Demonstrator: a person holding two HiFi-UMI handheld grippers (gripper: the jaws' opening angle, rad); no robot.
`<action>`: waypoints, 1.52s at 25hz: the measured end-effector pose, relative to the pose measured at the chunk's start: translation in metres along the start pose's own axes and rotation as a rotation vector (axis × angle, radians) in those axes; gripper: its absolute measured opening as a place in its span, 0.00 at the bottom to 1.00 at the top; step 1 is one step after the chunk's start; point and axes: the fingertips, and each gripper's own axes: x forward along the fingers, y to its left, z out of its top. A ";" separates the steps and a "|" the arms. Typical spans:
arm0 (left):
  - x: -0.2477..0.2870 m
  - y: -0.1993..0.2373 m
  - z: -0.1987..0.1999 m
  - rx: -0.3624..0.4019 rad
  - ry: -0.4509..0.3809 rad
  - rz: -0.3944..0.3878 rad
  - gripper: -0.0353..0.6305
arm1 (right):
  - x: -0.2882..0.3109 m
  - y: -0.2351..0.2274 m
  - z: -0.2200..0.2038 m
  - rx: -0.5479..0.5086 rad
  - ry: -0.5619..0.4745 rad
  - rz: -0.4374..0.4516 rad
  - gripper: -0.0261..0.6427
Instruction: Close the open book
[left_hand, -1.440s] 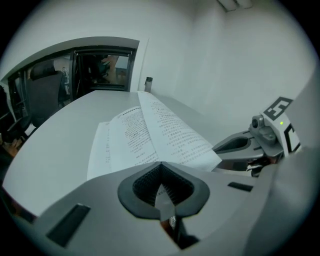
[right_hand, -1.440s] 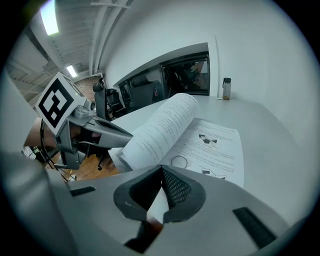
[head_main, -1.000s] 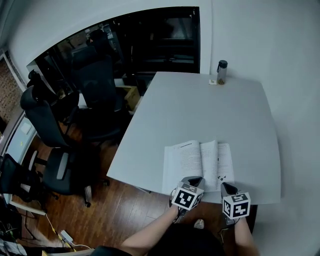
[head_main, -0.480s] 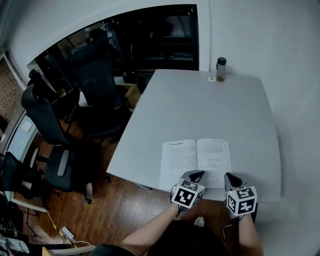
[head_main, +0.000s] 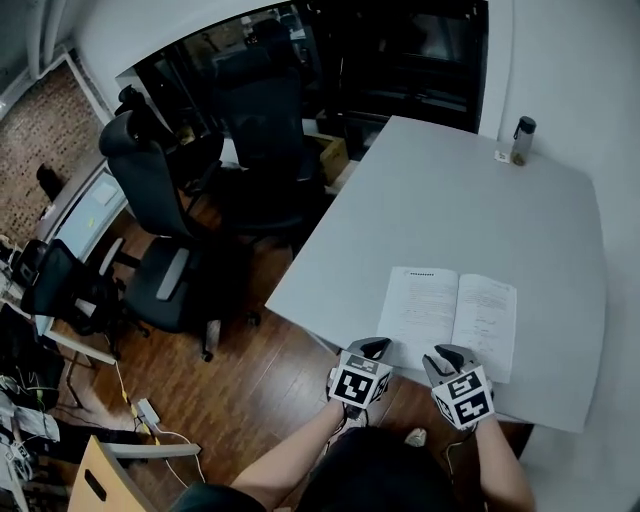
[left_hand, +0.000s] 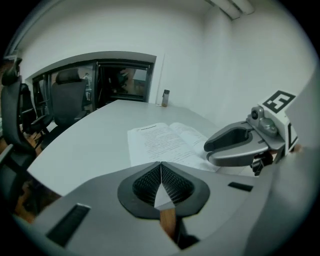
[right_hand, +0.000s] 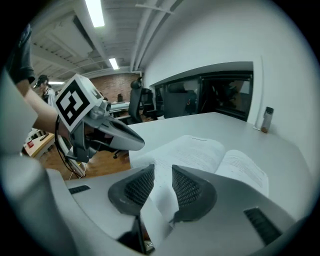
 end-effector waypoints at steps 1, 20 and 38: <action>-0.004 0.008 -0.005 -0.013 0.005 0.014 0.06 | 0.010 0.008 0.000 -0.034 0.016 0.024 0.19; -0.022 0.041 -0.065 -0.146 0.063 0.071 0.06 | 0.058 0.043 -0.015 -0.248 0.202 0.175 0.28; 0.017 -0.001 -0.034 -0.051 0.059 -0.041 0.06 | -0.037 -0.043 0.000 0.215 -0.113 -0.145 0.06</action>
